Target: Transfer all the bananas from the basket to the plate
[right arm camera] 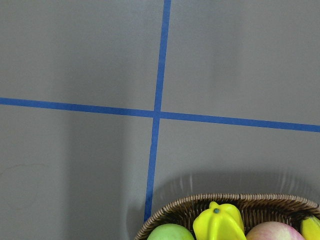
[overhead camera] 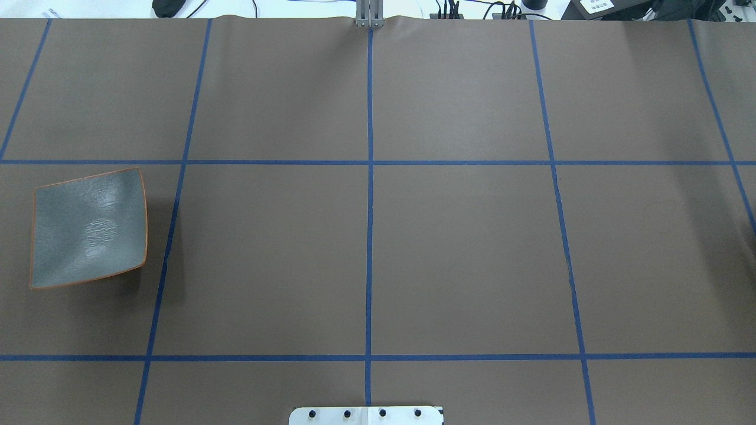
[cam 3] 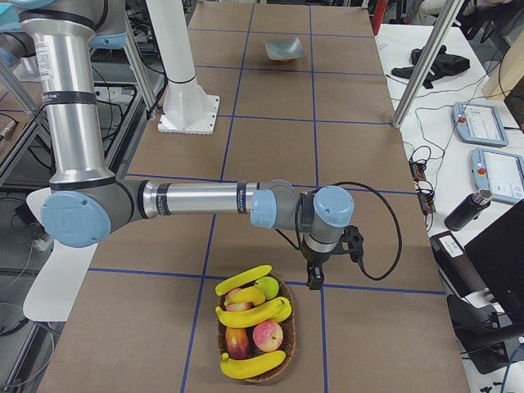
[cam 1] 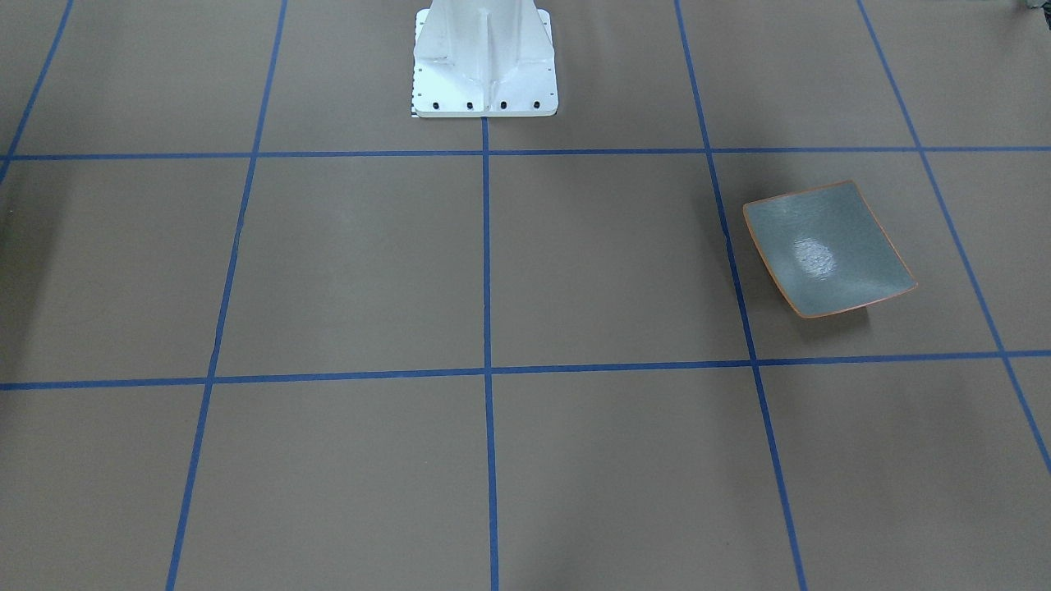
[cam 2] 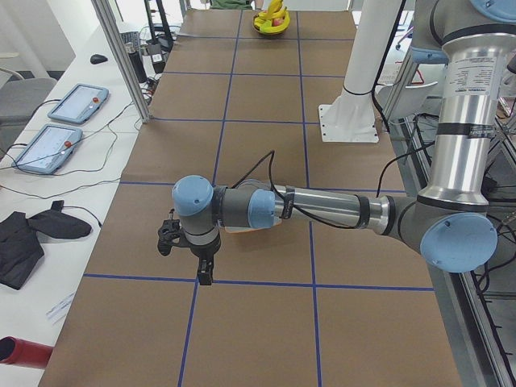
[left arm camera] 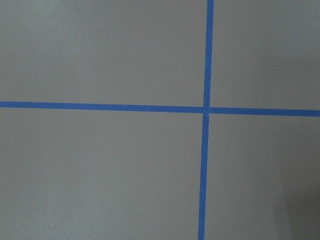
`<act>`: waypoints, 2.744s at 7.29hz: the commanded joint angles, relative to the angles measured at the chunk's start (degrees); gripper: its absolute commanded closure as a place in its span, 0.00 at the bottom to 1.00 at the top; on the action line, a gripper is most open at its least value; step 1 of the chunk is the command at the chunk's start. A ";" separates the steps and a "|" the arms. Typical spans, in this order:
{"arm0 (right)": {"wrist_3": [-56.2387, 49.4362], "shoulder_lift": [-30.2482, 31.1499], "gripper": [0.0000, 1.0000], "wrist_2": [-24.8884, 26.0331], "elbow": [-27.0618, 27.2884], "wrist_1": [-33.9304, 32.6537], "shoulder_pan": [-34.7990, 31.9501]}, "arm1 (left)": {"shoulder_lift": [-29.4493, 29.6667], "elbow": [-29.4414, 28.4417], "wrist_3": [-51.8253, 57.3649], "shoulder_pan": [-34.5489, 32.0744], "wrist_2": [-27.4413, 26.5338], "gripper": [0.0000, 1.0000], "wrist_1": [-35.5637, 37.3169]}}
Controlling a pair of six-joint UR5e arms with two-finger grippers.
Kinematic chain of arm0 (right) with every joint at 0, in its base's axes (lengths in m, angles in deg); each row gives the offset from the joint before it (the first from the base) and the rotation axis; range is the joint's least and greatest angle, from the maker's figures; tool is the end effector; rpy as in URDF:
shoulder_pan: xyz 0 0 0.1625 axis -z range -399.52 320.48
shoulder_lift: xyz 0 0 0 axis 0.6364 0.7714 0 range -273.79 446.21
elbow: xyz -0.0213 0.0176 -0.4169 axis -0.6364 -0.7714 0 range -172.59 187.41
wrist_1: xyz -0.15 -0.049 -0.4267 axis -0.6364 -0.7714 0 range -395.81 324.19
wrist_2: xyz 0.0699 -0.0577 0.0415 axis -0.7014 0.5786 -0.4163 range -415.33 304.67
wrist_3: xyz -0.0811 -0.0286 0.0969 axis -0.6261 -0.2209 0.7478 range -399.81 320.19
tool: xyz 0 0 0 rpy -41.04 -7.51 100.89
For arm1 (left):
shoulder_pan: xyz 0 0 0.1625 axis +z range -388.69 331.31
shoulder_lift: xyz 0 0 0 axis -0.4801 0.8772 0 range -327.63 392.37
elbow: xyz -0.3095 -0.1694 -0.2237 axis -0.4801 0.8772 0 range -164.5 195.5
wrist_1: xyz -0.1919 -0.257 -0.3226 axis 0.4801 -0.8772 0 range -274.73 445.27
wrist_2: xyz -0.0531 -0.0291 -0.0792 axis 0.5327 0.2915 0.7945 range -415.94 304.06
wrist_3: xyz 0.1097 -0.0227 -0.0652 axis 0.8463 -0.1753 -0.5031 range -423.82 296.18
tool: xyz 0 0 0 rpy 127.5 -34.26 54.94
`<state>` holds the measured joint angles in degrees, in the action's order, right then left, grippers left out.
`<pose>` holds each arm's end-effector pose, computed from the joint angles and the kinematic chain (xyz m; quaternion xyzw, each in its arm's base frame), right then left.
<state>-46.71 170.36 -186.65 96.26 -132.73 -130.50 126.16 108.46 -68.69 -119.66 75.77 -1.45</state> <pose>0.0575 -0.5710 0.6437 0.0060 -0.3531 -0.0415 0.9346 -0.0566 -0.5640 0.6188 0.0161 0.3566 -0.0368 0.9334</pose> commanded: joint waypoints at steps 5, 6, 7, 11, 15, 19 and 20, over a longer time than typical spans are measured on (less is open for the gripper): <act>-9.33 8.11 0.00 -6.38 2.90 4.64 -0.07 | 0.34 -0.15 -5.86 0.26 0.12 0.00 -6.27; -13.71 8.30 0.00 -6.49 2.91 2.28 0.27 | 0.43 -0.50 -5.86 0.35 0.12 0.00 -6.45; -18.63 7.52 0.00 -6.41 3.60 -3.92 1.50 | 0.43 -0.93 -5.77 0.35 0.21 0.00 -6.45; -25.97 5.93 0.00 -0.26 2.65 -11.19 1.68 | 0.16 -0.41 -6.03 0.35 0.21 0.00 -6.71; -31.57 6.99 0.00 3.26 1.41 -15.99 1.42 | -0.36 -0.24 -6.12 0.35 0.30 0.00 -7.41; -32.92 6.55 0.03 5.80 1.33 -19.10 0.63 | -0.54 -0.06 -6.47 0.18 4.41 0.00 -8.47; -32.83 6.46 0.03 5.90 1.33 -19.10 0.63 | -0.54 0.20 -6.47 0.09 6.17 0.00 -8.47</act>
<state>-79.52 176.99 -181.42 97.68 -151.76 -129.85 125.66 108.47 -75.13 -119.47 79.72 -9.88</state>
